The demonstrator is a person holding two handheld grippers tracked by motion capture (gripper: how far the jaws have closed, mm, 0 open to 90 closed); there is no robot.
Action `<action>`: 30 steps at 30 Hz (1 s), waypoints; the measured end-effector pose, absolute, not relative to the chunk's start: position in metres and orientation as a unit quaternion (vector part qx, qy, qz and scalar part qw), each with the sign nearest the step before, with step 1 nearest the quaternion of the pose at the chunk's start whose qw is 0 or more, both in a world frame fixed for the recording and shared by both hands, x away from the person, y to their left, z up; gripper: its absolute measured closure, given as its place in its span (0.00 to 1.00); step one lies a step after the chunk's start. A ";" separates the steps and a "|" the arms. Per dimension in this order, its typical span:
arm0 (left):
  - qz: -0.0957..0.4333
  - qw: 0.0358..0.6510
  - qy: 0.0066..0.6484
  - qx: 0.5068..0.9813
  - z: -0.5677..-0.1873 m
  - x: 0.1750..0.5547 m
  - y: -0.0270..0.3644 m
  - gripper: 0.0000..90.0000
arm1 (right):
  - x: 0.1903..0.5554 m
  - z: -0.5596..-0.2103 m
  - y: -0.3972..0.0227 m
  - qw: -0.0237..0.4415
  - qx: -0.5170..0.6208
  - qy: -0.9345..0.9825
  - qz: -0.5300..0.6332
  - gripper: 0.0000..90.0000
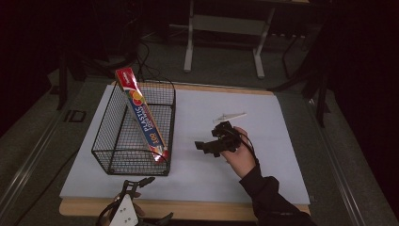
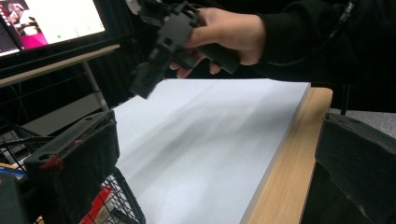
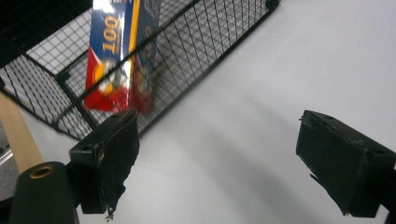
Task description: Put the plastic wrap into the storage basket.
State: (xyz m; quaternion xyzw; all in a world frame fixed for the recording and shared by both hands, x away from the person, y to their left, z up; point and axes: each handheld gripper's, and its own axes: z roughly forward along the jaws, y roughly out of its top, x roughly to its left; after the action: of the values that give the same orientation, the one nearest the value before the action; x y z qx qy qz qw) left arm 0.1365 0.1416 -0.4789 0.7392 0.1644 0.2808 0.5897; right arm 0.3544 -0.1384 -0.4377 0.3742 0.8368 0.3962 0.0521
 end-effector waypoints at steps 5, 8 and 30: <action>0.282 0.589 0.164 0.740 -0.479 0.137 0.141 0.00 | 0.345 -0.451 -0.153 0.053 0.380 0.837 0.391 0.15; 0.282 0.588 0.163 0.741 -0.479 0.137 0.141 0.00 | 0.340 -0.459 -0.162 0.055 0.381 0.838 0.387 0.15; 0.281 0.586 0.161 0.743 -0.479 0.136 0.140 0.00 | 0.309 -0.482 -0.226 0.069 0.404 0.828 0.382 0.15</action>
State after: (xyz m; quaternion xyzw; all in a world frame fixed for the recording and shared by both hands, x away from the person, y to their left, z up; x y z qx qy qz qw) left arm 0.1363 0.1400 -0.4793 0.7427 0.1615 0.2808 0.5860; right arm 0.3086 -0.2259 -0.4822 0.4044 0.8279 0.3825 0.0694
